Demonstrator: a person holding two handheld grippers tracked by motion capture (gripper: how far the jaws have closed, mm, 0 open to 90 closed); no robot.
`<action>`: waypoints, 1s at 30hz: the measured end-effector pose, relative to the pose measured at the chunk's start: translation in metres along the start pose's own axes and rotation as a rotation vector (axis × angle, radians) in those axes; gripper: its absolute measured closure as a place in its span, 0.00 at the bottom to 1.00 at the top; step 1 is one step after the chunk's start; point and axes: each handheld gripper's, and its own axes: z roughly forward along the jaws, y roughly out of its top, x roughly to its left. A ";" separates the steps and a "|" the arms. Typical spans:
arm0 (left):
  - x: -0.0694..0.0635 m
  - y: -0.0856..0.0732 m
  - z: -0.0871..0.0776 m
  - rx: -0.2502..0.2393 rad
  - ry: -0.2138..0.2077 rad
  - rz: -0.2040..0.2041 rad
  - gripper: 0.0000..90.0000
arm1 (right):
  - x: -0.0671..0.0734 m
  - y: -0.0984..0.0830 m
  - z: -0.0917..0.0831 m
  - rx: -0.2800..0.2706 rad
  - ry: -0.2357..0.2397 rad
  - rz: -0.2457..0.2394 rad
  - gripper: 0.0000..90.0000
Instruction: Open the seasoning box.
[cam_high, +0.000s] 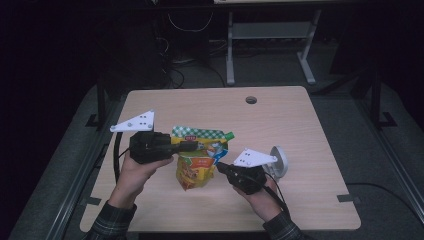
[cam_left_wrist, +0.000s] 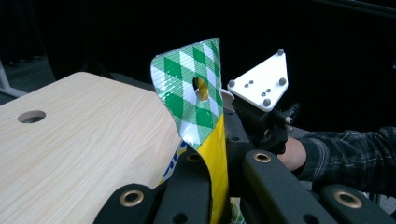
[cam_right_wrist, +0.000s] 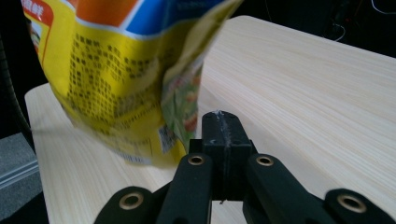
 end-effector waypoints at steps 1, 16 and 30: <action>0.000 0.000 0.001 0.000 -0.004 0.002 1.00 | 0.000 0.000 0.001 -0.002 -0.002 0.000 1.00; -0.001 -0.002 0.009 0.006 -0.006 -0.008 1.00 | 0.006 0.001 0.012 -0.043 -0.014 -0.007 1.00; 0.001 -0.001 0.016 0.006 0.000 -0.014 1.00 | 0.012 -0.007 0.020 -0.064 -0.022 -0.013 1.00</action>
